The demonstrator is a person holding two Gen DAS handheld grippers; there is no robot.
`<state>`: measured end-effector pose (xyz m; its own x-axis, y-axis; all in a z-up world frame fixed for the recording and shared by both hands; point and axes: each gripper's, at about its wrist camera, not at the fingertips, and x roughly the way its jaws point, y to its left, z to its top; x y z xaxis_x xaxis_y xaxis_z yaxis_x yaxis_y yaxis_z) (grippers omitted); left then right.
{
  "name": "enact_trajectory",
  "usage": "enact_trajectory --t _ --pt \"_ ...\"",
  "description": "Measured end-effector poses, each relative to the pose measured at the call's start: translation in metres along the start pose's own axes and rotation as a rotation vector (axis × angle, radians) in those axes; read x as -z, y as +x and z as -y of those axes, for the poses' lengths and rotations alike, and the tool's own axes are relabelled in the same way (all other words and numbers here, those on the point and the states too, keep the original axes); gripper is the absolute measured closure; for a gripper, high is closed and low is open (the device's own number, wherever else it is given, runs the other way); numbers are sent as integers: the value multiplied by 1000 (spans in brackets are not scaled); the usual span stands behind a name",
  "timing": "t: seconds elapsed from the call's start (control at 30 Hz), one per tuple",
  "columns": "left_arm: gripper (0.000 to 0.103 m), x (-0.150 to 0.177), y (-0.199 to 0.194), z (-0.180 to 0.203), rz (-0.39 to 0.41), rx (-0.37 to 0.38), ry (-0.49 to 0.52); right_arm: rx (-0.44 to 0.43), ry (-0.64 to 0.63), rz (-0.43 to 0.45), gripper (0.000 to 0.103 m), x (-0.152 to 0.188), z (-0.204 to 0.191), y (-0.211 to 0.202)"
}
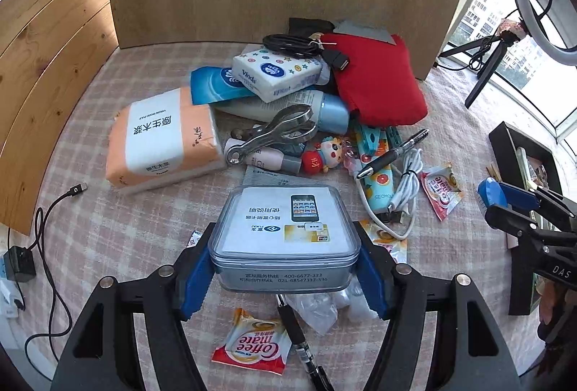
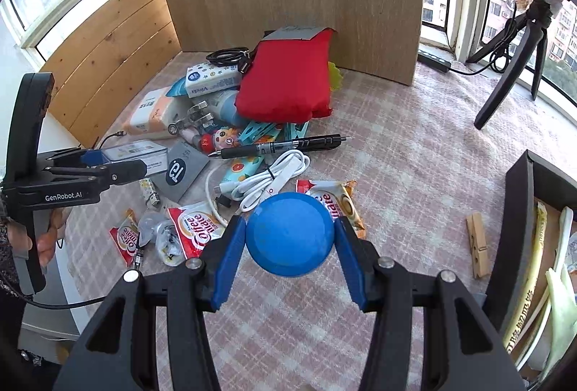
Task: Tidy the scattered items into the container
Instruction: 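Carry the silver tin and blue lid into the tray and release both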
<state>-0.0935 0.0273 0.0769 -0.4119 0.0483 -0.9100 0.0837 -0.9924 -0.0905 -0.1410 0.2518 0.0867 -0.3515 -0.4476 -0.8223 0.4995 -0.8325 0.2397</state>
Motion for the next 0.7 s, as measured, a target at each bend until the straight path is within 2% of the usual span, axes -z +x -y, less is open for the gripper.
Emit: enact_trajectory --t 0.23,0.33,0.5,0.7 --pt "36 -7 -28 30 50 54 51 9 62 63 53 3 21 -34" --pt "36 -14 -35 59 65 97 103 27 105 92 53 6 40 -54" --pt "36 -24 -39 130 77 184 219 125 169 125 53 14 88 -93" --pt "36 -21 -38 237 71 318 383 288 286 144 53 39 168 -148"
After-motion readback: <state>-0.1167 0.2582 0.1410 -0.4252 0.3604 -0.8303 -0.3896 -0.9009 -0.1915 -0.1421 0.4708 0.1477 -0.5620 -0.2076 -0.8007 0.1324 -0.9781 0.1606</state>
